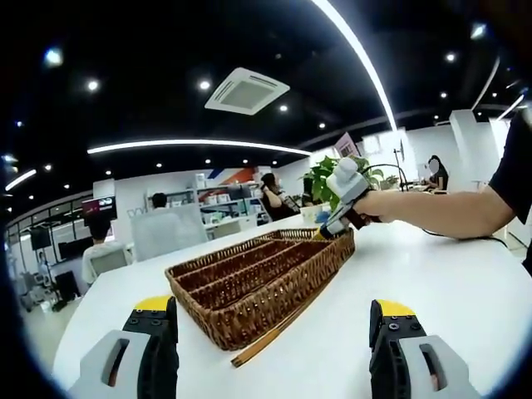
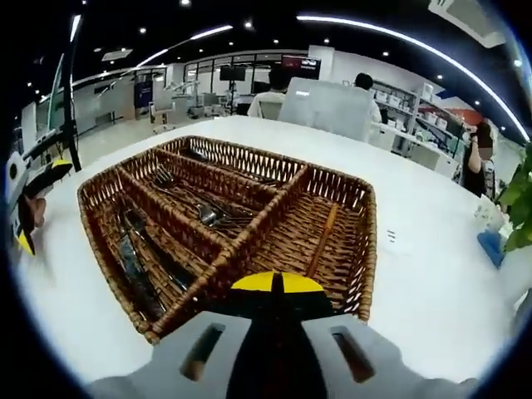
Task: Arrange the knives, forks, and spoons in their matching storage slots by inserting each utensil handle-first until every utensil is classified and aligned in the correct compartment
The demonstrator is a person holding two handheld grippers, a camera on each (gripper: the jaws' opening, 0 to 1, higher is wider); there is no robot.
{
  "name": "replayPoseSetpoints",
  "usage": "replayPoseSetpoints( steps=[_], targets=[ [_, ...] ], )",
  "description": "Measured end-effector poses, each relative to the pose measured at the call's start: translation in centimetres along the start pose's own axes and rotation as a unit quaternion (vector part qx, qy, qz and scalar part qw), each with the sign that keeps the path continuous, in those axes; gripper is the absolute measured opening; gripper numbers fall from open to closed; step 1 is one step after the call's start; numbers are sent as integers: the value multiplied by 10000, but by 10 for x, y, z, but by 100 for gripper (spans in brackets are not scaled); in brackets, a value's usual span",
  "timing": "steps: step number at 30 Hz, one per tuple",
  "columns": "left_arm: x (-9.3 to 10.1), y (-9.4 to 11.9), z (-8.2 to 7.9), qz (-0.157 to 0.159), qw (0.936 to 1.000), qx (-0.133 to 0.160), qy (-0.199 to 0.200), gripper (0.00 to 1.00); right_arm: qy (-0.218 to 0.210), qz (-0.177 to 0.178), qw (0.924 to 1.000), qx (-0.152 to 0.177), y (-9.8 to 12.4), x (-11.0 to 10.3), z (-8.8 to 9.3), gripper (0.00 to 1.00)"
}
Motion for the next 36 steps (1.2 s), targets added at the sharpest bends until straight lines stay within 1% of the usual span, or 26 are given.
replayPoseSetpoints(
  steps=[2, 3, 4, 7, 8, 9, 10, 12, 13, 15, 16, 17, 18, 19, 20, 21, 23, 25, 26, 27, 28, 29, 31, 32, 33, 36],
  targets=[
    [0, 0, 0, 7, 10000, -12, -4, 100, 372, 122, 9992, 107, 1, 2, -1, 0],
    [0, 0, 1, 11, 10000, -14, -3, 100, 393, 130, 9991, 132, 1, 2, -2, 0],
    [0, 0, 1, 13, 10000, -21, -5, 100, 406, 169, 9985, 333, 4, 4, -6, 0],
    [0, 0, 2, -11, 10000, -30, 5, 100, 377, 195, 9980, 476, 14, 8, -12, 1],
    [-1, 0, 2, -17, 10000, -34, 6, 100, 332, 248, 9977, 540, 16, 10, -15, 6],
    [-1, 1, 2, -25, 10000, -32, 12, 100, 361, 298, 9965, 699, 20, 12, -20, 14],
    [-1, 1, 2, -27, 10000, -26, 20, 100, 363, 348, 9954, 820, 22, 13, -24, 28],
    [-2, 1, 2, -41, 10000, -33, 31, 100, 353, 326, 9921, 1155, 30, 13, -33, 47],
    [-2, 1, 2, -44, 10000, -39, 34, 100, 388, 340, 9910, 1234, 37, 12, -35, 58],
    [-3, 1, 3, -51, 10000, -55, 50, 100, 611, 171, 9900, 1258, 44, 5, -37, 75],
    [-3, 2, 3, -54, 10000, -57, 50, 100, 639, 48, 9897, 1277, 45, 3, -38, 90],
    [-3, 2, 3, -58, 9999, -63, 59, 100, 623, -11, 9886, 1369, 47, 1, -40, 100],
    [-3, 2, 4, -62, 9999, -69, 70, 100, 640, -8, 9895, 1293, 53, 0, -39, 97],
    [-3, 2, 4, -63, 9999, -72, 72, 100, 638, -118, 9883, 1381, 55, -4, -40, 100],
    [-3, 1, 4, -57, 9999, -90, 81, 100, 607, -183, 9884, 1377, 57, -5, -40, 100],
    [-3, 1, 5, -56, 9999, -101, 80, 100, 557, -120, 9885, 1401, 58, -3, -42, 100],
    [-3, 1, 5, -54, 9999, -123, 77, 100, 531, -163, 9856, 1599, 67, -2, -44, 100],
    [-3, 1, 5, -52, 9999, -130, 81, 100, 537, -147, 9837, 1708, 78, 0, -44, 100],
    [-2, 1, 5, -51, 9999, -131, 82, 100, 500, -158, 9808, 1876, 83, 0, -45, 100],
    [-2, 1, 5, -45, 9999, -133, 83, 100, 457, -177, 9808, 1886, 88, 2, -44, 100],
    [-2, 1, 5, -43, 9999, -135, 87, 100, 416, -219, 9772, 2070, 94, 2, -44, 100],
    [-2, 1, 5, -40, 9998, -145, 97, 100, 418, -240, 9748, 2178, 97, 2, -43, 100],
    [-1, 1, 5, -32, 9998, -154, 111, 100, 435, -272, 9750, 2164, 102, 3, -38, 100],
    [1, 1, 5, 57, 9996, -181, 196, 100, 646, -356, 9701, 2310, 107, 2, -33, 100],
    [1, 1, 5, 48, 9996, -179, 197, 100, 740, -405, 9685, 2342, 110, 1, -27, 100],
    [2, 1, 5, 40, 9996, -197, 190, 100, 731, -554, 9665, 2396, 118, -1, -11, 100]
  ],
)
Point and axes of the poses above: the point that each gripper's makers call its tool centre point, and the gripper's own axes: y roughly backward along the fingers, x roughly to its right, z roughly out of its underside, the point moved 8 cm from there along y, roughly backward along the fingers, and after that the axes turned 1 degree about x, right-handed, at the moved point
